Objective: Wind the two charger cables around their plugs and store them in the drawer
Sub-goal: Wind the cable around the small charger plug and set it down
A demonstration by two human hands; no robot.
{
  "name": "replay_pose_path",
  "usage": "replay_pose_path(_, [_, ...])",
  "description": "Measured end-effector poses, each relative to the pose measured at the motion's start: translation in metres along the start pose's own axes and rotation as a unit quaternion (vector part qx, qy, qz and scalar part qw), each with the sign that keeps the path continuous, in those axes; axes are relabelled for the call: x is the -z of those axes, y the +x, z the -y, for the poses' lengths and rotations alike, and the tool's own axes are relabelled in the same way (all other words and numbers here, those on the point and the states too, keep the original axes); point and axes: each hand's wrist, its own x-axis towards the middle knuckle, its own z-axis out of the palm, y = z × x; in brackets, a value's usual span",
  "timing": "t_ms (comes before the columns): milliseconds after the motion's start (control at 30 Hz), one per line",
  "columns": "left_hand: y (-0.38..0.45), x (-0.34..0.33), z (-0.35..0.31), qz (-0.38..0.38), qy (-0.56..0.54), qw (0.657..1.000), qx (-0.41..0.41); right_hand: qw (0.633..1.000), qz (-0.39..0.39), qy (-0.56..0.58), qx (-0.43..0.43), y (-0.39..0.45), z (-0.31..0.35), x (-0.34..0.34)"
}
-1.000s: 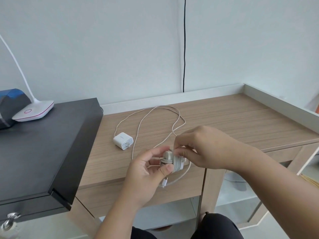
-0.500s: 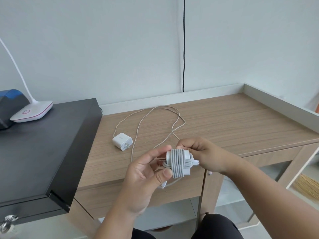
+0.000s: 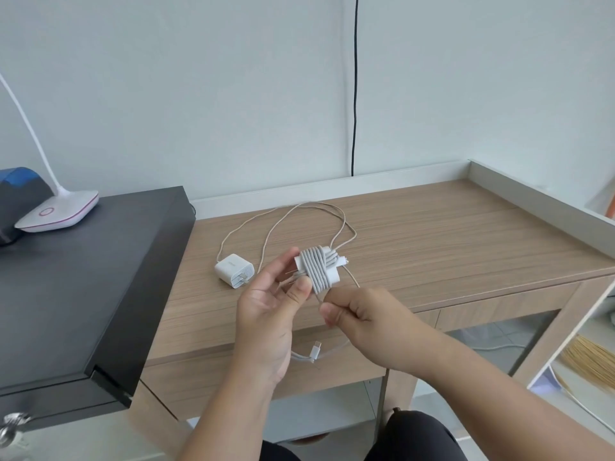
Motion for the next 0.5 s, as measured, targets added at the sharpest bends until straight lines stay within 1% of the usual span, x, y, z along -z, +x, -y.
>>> replay_pose_path(100, [0.001,0.004,0.004,-0.002,0.088,0.996,-0.026,0.996,-0.001,-0.084,0.038,-0.006,0.008,0.002])
replay_pose_path(233, [0.000,0.005,0.008,0.012,0.128,0.991,-0.036,0.986,-0.008,-0.158,0.061,-0.008,0.011,0.009])
replay_pose_path(333, [0.001,0.008,0.007,0.024,0.150,0.988,-0.032,0.974,-0.066,-0.193,0.102,-0.007,0.008,0.016])
replay_pose_path(400, [0.001,0.011,0.007,0.043,0.171,0.984,-0.027,0.955,-0.117,-0.229,0.146,-0.005,0.006,0.021])
replay_pose_path(500, [0.000,0.012,0.004,0.060,0.182,0.981,-0.022,0.942,-0.139,-0.252,0.171,-0.004,0.003,0.025])
